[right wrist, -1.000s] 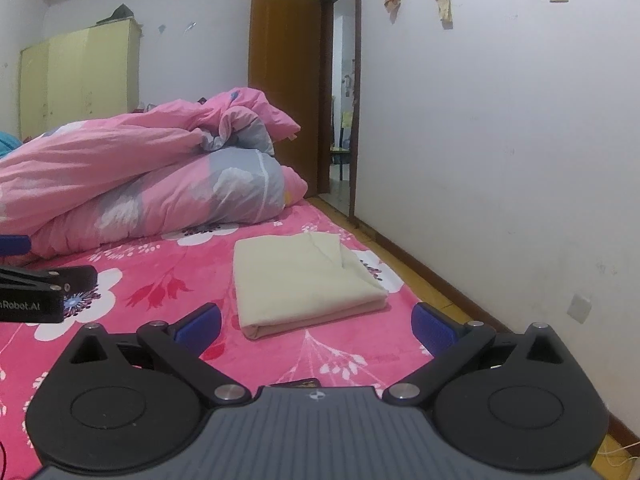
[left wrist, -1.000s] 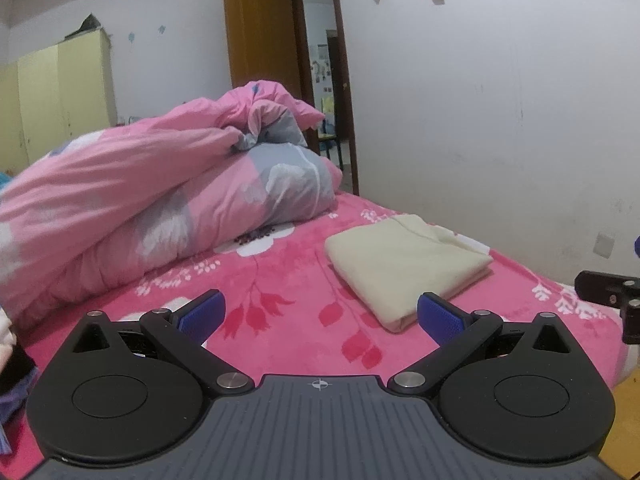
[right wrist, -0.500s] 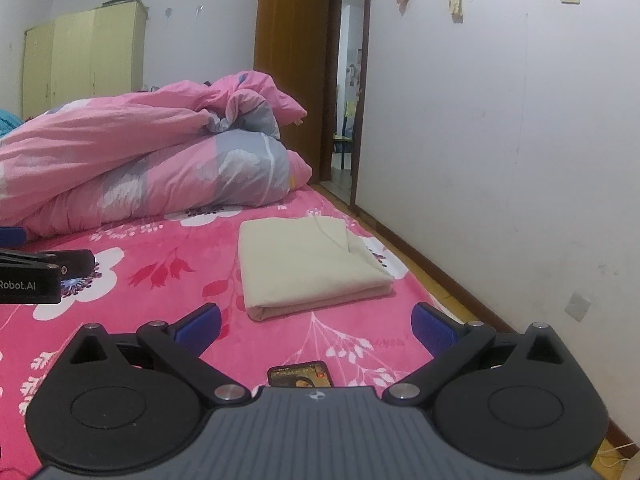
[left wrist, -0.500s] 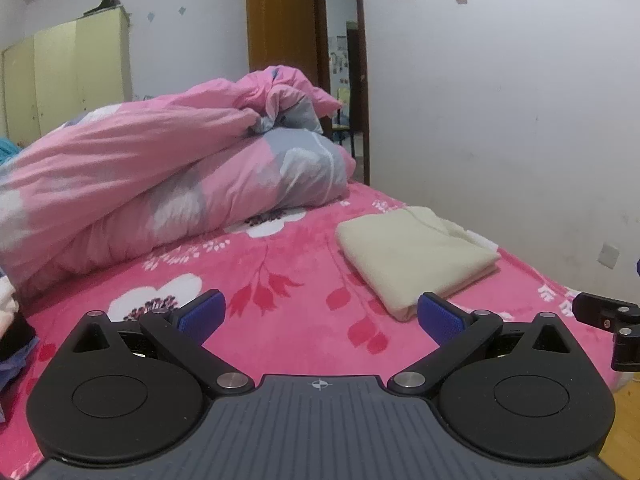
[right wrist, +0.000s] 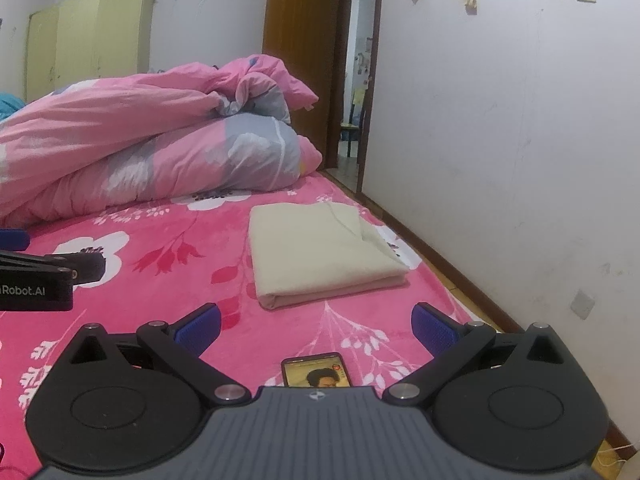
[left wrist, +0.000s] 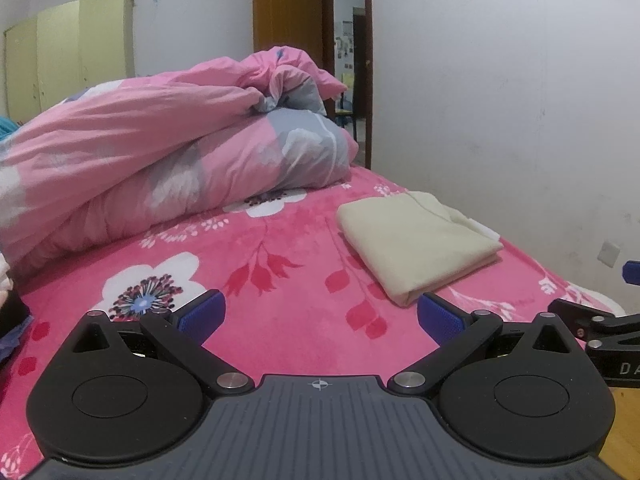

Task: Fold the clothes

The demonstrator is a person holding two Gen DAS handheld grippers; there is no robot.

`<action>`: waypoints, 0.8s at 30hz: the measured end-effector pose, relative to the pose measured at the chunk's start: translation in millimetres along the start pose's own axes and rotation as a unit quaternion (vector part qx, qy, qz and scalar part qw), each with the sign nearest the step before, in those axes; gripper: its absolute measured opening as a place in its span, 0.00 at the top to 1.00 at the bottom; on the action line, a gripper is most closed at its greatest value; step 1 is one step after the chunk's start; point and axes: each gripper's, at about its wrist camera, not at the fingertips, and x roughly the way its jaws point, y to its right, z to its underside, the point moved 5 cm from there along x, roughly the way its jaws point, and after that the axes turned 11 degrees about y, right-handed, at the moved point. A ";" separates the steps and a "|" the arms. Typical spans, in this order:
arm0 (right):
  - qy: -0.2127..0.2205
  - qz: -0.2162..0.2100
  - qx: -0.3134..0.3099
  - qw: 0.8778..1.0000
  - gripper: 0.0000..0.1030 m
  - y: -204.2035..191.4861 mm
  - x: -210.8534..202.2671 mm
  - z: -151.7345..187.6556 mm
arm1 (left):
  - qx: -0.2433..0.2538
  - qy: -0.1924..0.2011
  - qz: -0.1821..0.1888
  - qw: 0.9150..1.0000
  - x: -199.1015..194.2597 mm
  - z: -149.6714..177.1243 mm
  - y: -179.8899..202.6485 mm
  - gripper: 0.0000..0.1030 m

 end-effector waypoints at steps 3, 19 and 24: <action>-0.001 -0.001 -0.005 1.000 0.00 -2.8 1.6 0.9 | 0.001 -0.003 0.001 1.000 0.9 1.7 0.9 0.00; -0.004 0.004 -0.013 1.000 0.00 -2.4 6.9 4.1 | -0.004 -0.015 0.000 1.000 6.3 8.9 -0.4 0.00; 0.016 0.005 0.005 1.000 0.00 10.2 7.1 -4.4 | -0.010 -0.007 0.002 1.000 9.3 7.5 -9.6 0.00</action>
